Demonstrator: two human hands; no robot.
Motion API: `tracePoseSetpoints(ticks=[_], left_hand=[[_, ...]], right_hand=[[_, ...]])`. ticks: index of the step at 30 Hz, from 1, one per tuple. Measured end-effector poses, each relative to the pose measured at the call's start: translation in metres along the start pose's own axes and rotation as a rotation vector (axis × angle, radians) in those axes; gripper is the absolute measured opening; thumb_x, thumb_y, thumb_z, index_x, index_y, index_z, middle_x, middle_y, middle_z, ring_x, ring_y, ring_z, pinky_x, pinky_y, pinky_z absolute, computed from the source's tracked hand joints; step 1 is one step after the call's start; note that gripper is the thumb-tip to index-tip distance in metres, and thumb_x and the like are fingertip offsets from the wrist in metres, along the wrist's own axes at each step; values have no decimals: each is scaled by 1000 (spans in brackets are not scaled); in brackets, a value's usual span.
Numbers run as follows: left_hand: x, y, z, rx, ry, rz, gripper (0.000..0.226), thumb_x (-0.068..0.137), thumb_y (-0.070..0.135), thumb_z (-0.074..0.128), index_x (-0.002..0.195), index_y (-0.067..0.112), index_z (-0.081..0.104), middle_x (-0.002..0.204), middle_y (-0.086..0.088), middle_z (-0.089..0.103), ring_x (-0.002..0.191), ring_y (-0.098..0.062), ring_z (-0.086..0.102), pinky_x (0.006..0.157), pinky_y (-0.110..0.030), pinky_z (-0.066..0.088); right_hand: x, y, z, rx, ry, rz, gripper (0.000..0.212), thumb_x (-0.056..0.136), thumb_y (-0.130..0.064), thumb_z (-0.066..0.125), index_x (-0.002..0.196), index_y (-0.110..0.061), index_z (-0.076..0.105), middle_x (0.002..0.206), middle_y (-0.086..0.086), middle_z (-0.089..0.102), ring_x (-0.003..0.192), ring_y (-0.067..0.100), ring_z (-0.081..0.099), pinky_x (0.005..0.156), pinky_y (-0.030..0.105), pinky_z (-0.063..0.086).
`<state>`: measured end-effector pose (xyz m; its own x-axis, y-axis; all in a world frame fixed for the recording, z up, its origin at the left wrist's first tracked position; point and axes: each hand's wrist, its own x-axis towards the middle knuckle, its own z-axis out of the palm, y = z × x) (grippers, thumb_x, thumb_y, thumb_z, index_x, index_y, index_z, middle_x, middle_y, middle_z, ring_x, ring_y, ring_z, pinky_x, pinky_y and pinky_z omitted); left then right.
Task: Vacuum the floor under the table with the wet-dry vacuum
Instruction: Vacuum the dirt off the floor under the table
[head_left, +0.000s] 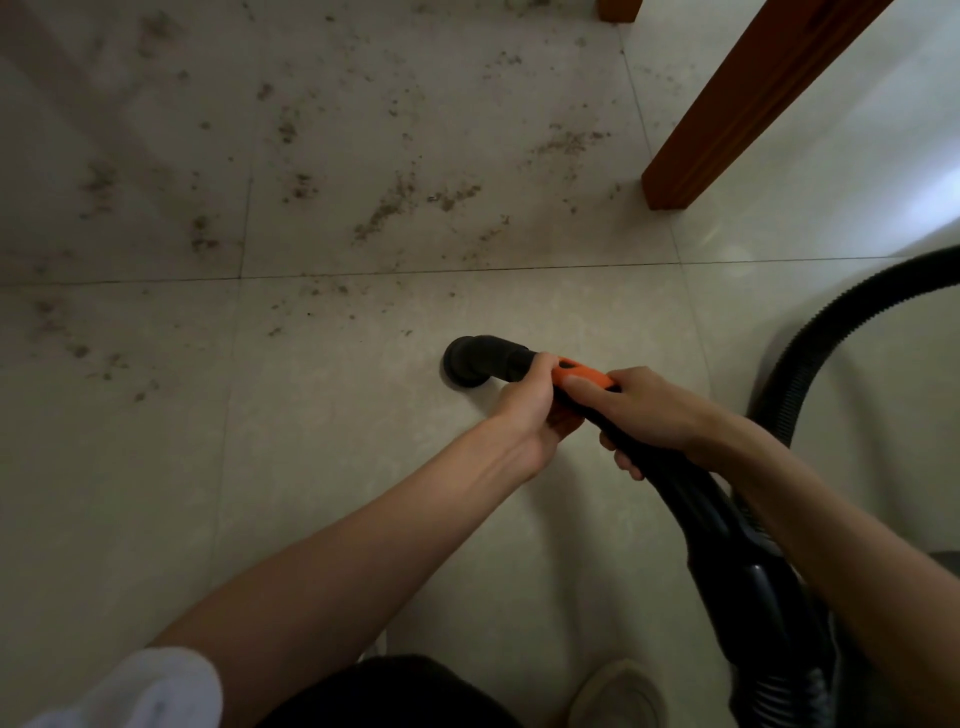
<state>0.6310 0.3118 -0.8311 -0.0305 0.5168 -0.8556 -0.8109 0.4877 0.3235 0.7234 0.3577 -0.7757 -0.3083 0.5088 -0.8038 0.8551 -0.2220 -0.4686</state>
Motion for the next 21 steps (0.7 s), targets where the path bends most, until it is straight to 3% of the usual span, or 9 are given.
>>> tracePoseSetpoints(ticks=[3,7,12,16,18,21], left_hand=[[-3,7,-5,-9,37,7,17,94,21,51,88,6,57,95,-15,62,85,-21,60,76,-30,53],[1,24,-15,-70,72,61,18,95,21,52,87,5,54,87,-14,58,77,-20,59,65,-28,52],[5,23,-21,-63,12,61,21,95,23,53,103,4,53,107,-18,59,86,-22,60,62,-27,50],[5,20,-18,-72,9,78,35,95,25,53,118,-1,50,118,-21,59,93,-24,61,65,-27,52],[7,20,-18,-78,19,95,29,94,26,53,110,1,53,110,-19,60,93,-24,60,69,-28,52],[9,18,-22,-80,106,144,22,91,31,52,87,9,54,83,-9,57,76,-20,57,65,-29,51]], right_hand=[[1,-4,8,-5,16,-35,44,95,-46,48,89,-2,54,66,9,53,39,11,52,41,22,46],[4,-7,17,155,-32,-32,40,96,-41,50,94,-1,54,62,8,53,41,12,53,43,23,47],[0,1,14,402,-198,96,41,92,-48,51,91,-7,49,54,4,51,41,14,48,40,23,44],[-3,1,18,374,-101,40,43,94,-47,49,90,-5,51,53,3,50,39,14,47,39,24,43],[-4,-1,25,323,-15,-14,44,95,-47,48,95,-3,52,54,3,52,39,14,49,40,24,44],[-5,-7,35,267,22,-67,46,96,-45,47,105,-1,53,58,7,53,39,15,51,40,25,46]])
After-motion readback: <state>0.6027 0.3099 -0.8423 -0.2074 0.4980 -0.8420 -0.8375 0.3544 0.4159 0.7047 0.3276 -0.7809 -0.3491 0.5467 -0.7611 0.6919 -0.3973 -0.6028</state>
